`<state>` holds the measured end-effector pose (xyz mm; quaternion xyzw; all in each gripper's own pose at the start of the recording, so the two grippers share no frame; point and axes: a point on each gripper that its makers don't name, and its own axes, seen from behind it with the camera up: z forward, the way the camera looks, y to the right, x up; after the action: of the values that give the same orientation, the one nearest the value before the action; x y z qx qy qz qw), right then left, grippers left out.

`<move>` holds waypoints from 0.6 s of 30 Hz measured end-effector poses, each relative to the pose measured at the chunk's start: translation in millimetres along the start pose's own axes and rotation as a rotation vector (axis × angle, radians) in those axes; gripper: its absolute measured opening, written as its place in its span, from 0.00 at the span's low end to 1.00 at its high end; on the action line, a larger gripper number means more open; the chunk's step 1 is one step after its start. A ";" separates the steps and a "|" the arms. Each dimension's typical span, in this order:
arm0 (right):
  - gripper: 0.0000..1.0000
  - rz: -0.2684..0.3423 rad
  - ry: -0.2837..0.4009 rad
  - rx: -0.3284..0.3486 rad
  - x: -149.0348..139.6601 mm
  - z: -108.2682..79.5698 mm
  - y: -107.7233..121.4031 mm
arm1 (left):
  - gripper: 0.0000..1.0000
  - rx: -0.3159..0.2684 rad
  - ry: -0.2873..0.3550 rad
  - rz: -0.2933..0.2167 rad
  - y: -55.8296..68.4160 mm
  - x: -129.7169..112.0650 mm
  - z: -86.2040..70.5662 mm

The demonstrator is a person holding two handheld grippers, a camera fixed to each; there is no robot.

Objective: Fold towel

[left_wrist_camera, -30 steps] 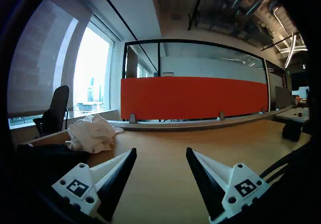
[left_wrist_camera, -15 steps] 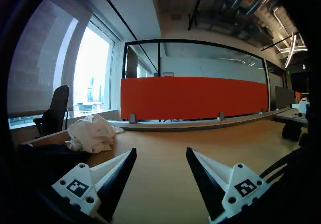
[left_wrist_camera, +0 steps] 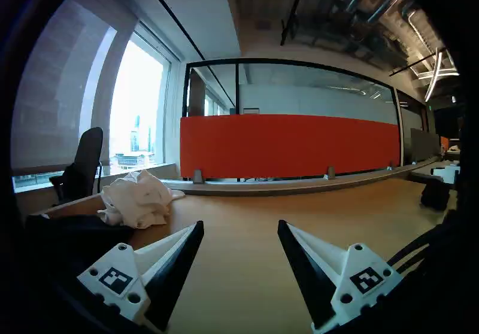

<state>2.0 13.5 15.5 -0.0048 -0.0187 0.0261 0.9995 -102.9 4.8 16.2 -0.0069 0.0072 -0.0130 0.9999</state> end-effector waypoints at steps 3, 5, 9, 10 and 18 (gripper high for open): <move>0.93 -0.004 -0.007 0.003 -5.0 -0.7 0.2 | 0.91 0.000 0.000 0.000 0.1 0.2 0.0; 0.93 -0.004 -0.003 0.002 -6.1 -1.6 0.3 | 0.91 0.000 0.000 0.000 0.1 0.3 0.0; 0.94 -0.002 0.005 0.002 -6.7 -4.0 -0.2 | 0.91 0.000 0.000 0.000 0.2 0.2 0.0; 0.94 -0.002 0.007 0.002 -7.0 -4.5 -0.3 | 0.91 0.000 0.000 0.000 0.2 0.2 0.0; 0.93 0.001 0.021 0.004 -7.1 -8.5 0.0 | 0.91 0.000 0.000 0.000 0.5 0.2 0.2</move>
<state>-4.8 13.1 6.7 -0.0029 -0.0079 0.0264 0.9996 -102.6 5.3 16.4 -0.0068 0.0072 -0.0130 0.9999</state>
